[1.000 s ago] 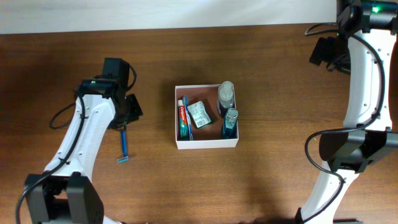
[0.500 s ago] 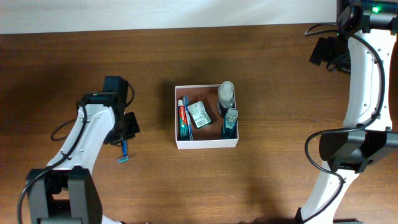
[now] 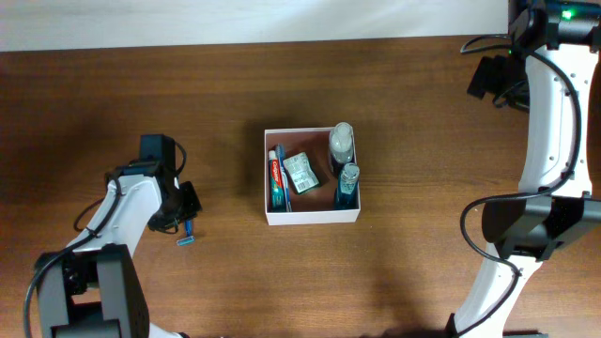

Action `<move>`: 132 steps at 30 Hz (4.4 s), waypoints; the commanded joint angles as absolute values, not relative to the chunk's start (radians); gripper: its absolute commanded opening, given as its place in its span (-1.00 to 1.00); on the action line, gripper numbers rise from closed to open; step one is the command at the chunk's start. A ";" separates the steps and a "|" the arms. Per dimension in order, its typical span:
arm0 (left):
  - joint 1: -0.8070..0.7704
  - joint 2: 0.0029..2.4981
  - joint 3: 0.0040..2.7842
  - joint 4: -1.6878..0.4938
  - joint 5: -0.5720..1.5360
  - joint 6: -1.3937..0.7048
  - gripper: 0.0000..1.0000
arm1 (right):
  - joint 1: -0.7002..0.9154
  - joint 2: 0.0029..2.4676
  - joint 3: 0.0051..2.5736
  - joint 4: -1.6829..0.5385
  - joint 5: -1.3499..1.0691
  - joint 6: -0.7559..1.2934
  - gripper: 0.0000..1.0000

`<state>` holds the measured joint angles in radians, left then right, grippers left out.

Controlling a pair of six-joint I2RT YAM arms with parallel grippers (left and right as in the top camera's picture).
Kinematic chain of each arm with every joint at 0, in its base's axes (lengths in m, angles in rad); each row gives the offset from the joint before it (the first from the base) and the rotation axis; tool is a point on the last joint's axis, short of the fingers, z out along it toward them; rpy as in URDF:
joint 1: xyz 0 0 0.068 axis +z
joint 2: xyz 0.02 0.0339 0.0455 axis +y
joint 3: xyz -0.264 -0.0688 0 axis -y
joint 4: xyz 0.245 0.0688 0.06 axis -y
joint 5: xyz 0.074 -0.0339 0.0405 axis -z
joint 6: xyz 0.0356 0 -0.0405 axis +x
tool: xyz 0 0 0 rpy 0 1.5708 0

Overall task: Pack container
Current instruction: 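Raise the left gripper and move it left over the blue razor, then lower the left gripper and close it on the blue razor handle, then lift the razor and carry it right over the box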

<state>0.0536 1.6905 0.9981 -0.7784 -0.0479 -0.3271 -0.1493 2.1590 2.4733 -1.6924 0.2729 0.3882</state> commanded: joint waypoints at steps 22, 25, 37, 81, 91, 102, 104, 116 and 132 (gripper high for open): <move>0.057 1.680 0.916 -0.646 -0.033 -0.252 -0.15 | -0.152 2.138 2.484 -1.694 0.289 0.389 0.97; 0.057 1.687 0.905 -0.619 -0.028 -0.252 -0.15 | -0.152 2.138 2.484 -1.694 0.289 0.389 0.97; 0.057 1.689 0.872 -0.543 -0.014 -0.252 -0.38 | -0.152 2.138 2.484 -1.694 0.289 0.389 0.97; 0.057 1.689 0.872 -0.594 0.031 -0.252 -0.68 | -0.152 2.138 2.484 -1.694 0.289 0.389 0.97; 0.057 1.688 0.872 -0.595 0.031 -0.253 -0.56 | -0.152 2.138 2.484 -1.694 0.289 0.389 0.97; 0.057 1.689 0.872 -0.595 0.031 -0.258 -0.79 | -0.152 2.138 2.484 -1.694 0.289 0.389 0.97; 0.057 1.689 0.872 -0.595 0.031 -0.277 -0.80 | -0.152 2.138 2.484 -1.694 0.289 0.389 0.97; 0.057 1.688 0.872 -0.553 0.030 -0.359 -0.98 | -0.152 2.138 2.484 -1.694 0.289 0.389 0.97; 0.057 1.675 0.968 -0.537 0.031 -0.359 -0.98 | -0.152 2.138 2.484 -1.694 0.289 0.389 0.97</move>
<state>0.0536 1.6905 0.9161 -0.5369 0.0265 -0.3447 -0.1493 2.1590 2.4733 -1.6924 0.2729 0.3885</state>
